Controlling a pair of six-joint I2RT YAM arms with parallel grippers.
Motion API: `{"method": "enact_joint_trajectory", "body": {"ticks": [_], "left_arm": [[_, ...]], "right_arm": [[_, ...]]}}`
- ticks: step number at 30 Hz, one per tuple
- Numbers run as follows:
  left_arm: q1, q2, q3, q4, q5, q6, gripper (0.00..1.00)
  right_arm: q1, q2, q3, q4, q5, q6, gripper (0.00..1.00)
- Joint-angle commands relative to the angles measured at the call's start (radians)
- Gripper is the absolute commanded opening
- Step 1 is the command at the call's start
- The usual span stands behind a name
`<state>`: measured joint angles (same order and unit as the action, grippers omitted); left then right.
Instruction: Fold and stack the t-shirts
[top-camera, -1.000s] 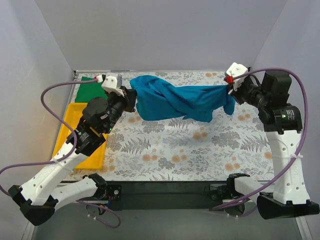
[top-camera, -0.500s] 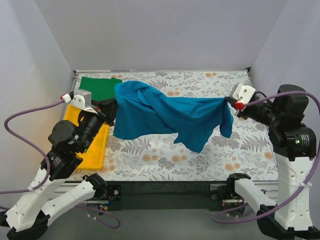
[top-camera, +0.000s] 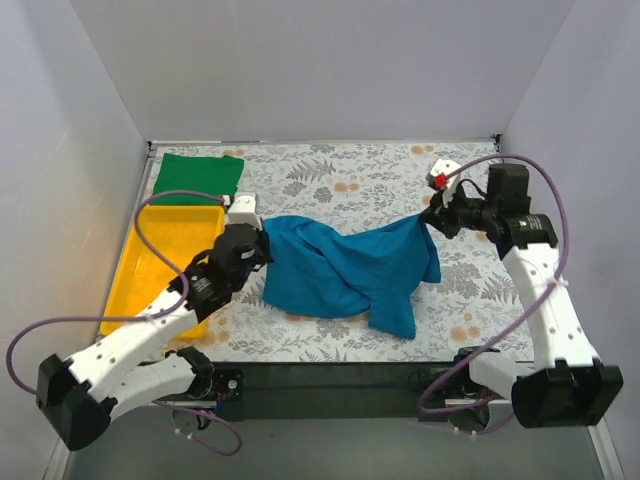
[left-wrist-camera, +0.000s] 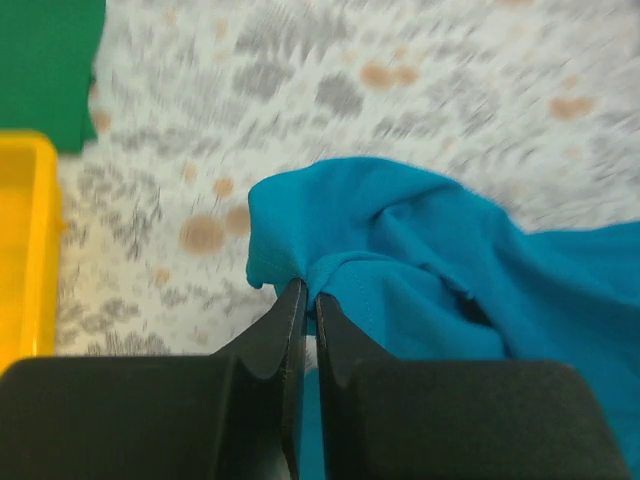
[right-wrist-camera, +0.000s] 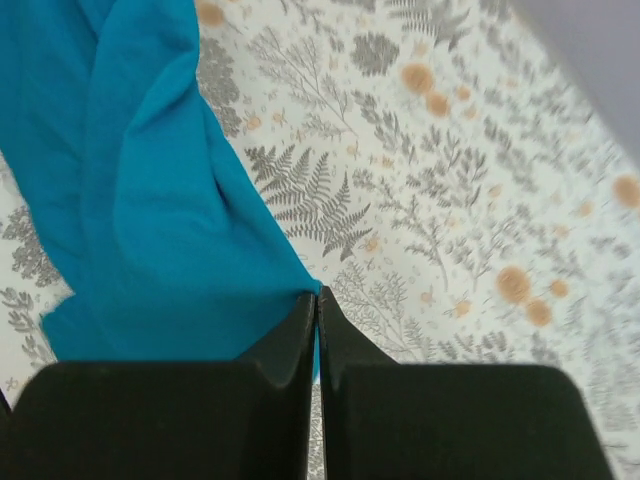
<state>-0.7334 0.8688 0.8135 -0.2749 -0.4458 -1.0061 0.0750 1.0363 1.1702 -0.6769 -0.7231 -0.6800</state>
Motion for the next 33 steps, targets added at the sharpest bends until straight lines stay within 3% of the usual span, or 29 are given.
{"method": "enact_joint_trajectory", "body": {"ticks": [1, 4, 5, 6, 7, 9, 10, 11, 15, 17, 23, 33], "left_arm": [[0.022, 0.122, -0.074, 0.017, -0.122, -0.130, 0.00], [0.081, 0.246, -0.083, 0.026, -0.102, -0.193, 0.00], [0.122, 0.275, -0.065, 0.026, -0.082, -0.204, 0.00], [0.144, 0.301, -0.053, 0.016, -0.061, -0.212, 0.00], [0.164, 0.341, -0.036, 0.011, -0.021, -0.221, 0.25], [0.204, 0.360, 0.016, -0.010, 0.004, -0.220, 0.47], [0.206, 0.358, 0.030, -0.010, 0.013, -0.210, 0.53], [0.207, 0.316, 0.083, -0.012, 0.071, -0.143, 0.67], [0.207, 0.251, 0.124, -0.020, 0.179, -0.062, 0.73], [0.207, 0.190, 0.137, -0.046, 0.202, -0.016, 0.75], [0.207, 0.000, 0.138, -0.144, 0.236, 0.108, 0.78], [0.207, -0.237, -0.109, -0.107, 0.322, 0.104, 0.83]], "right_arm": [[0.018, 0.117, -0.024, 0.233, 0.106, 0.140, 0.05], [0.036, 0.247, 0.012, 0.316, 0.279, 0.201, 0.32], [0.035, 0.273, 0.044, 0.327, 0.345, 0.229, 0.50], [0.037, 0.304, 0.058, 0.326, 0.356, 0.232, 0.54], [0.034, 0.304, 0.062, 0.326, 0.366, 0.235, 0.61], [0.034, 0.262, 0.030, 0.327, 0.335, 0.212, 0.71], [0.034, 0.236, 0.010, 0.320, 0.311, 0.192, 0.74], [0.035, 0.146, -0.060, 0.152, 0.093, -0.008, 0.82], [0.040, 0.085, -0.136, -0.044, -0.079, -0.232, 0.82], [0.052, 0.033, -0.219, -0.084, -0.079, -0.272, 0.81], [0.091, -0.070, -0.342, -0.124, -0.079, -0.320, 0.81], [0.212, -0.050, -0.426, -0.121, 0.008, -0.329, 0.79]]}}
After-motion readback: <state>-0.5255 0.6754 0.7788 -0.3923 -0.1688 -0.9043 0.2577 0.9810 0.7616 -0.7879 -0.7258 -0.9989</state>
